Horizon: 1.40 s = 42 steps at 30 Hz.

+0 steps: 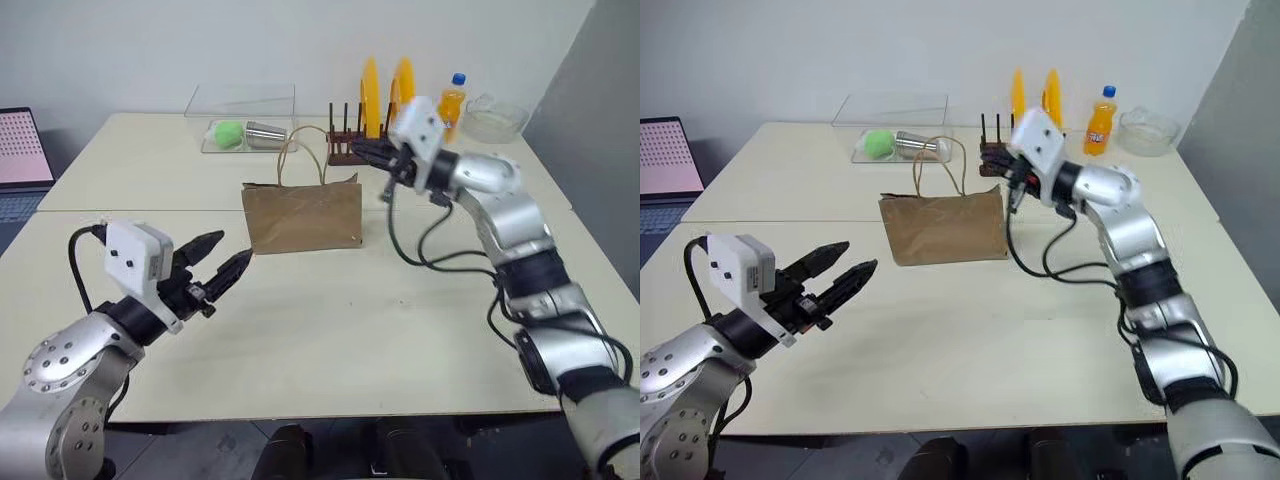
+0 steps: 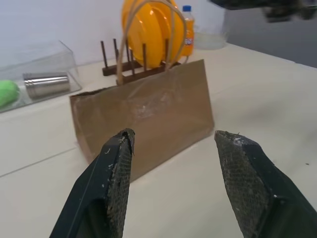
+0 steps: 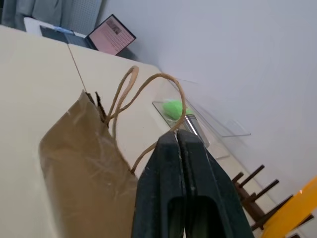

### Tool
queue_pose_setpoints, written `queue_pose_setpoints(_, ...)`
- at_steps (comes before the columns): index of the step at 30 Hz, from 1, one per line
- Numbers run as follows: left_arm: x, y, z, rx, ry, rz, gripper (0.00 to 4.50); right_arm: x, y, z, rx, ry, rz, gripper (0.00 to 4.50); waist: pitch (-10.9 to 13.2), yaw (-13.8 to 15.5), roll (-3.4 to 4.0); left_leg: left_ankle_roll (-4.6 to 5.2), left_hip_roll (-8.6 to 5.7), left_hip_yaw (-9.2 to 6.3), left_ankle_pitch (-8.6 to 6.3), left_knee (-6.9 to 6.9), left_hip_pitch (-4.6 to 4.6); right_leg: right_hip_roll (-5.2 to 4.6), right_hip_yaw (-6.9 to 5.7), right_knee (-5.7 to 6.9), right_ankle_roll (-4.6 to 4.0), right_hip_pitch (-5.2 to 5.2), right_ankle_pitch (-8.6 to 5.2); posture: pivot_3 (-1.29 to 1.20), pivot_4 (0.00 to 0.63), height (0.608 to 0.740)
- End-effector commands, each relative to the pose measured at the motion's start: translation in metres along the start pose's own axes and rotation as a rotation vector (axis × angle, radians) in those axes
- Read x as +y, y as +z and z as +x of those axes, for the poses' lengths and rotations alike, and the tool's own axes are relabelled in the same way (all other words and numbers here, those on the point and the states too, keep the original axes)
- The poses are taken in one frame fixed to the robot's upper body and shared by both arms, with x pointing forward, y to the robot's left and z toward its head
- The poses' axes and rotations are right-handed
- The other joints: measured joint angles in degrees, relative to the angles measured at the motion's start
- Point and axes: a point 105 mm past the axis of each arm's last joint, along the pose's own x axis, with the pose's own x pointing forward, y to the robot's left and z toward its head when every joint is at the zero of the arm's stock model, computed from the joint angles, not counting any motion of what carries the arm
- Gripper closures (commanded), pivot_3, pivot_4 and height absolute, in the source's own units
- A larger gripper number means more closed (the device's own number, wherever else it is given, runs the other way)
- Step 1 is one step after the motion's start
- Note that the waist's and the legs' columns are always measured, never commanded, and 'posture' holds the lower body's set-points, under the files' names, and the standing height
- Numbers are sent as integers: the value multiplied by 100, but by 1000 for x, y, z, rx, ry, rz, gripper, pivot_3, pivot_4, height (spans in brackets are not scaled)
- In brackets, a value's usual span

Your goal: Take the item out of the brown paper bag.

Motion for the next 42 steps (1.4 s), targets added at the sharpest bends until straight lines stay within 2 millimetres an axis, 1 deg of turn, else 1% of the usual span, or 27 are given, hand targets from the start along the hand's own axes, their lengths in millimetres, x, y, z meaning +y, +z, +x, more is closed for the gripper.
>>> queue_pose_setpoints(1,-13,9,-2,-21,-66,7,1767,-14,-6,15,79,-20,-93,4460,0,3,0,0,0,0,0,0,0,0,0,-2,-1,1,0,0,150,740)
queue_pose_setpoints(4,-16,10,-1,-10,-91,6,1767,-16,-22,31,202,-23,-153,4460,0,-11,1,-2,-1,2,0,-1,1,-1,3,-2,-4,2,0,0,150,740)
queue_pose_setpoints(7,-18,14,2,-13,-103,12,1767,-13,-33,41,302,-12,-202,4460,1,-12,2,-5,0,0,2,-4,1,-1,1,-2,-15,0,-4,0,150,740)
queue_pose_setpoints(12,-18,19,4,-13,-109,25,1767,-8,-44,48,409,-9,-287,4460,4,-11,7,-11,0,-1,4,-8,-6,-2,1,-2,-24,-7,-9,0,150,740)
queue_pose_setpoints(14,-18,19,4,-10,-110,30,1767,-1,-49,49,433,35,-285,4460,5,-12,9,-12,-1,0,4,-8,-8,-2,1,-2,-24,-9,-9,0,150,740)
queue_pose_setpoints(19,-22,18,1,-4,-109,45,1767,19,-51,50,420,181,-258,4460,10,-23,17,-7,-1,0,1,-8,-8,-2,1,-2,-24,-10,-9,0,150,740)
queue_pose_setpoints(22,-26,18,-1,-2,-117,53,1767,27,-52,47,411,252,-246,4460,11,-24,18,-4,-1,-1,-1,-9,-8,-2,0,-1,-24,-11,-9,0,150,740)
queue_pose_setpoints(25,-27,20,-1,-5,-122,61,1767,31,-54,45,408,293,-246,4460,12,-24,20,-4,-1,-1,-1,-9,-8,-2,0,-2,-24,-10,-9,0,150,740)
queue_pose_setpoints(30,-26,21,-1,-9,-128,62,1767,32,-57,40,411,324,-251,4460,14,-23,23,-4,-1,-2,-1,-10,-8,-2,-1,-2,-24,-10,-10,0,150,740)
queue_pose_setpoints(36,-25,22,-1,-8,-137,63,1767,35,-54,38,391,368,-248,4460,15,-23,25,-4,0,-2,-1,-10,-8,-2,0,-2,-25,-10,-10,0,150,740)
queue_pose_setpoints(42,-29,20,-3,20,-178,66,1767,52,-50,32,313,495,-242,4460,16,-24,25,-4,-1,-3,-1,-11,-8,-2,-1,-4,-24,-10,-11,0,150,740)
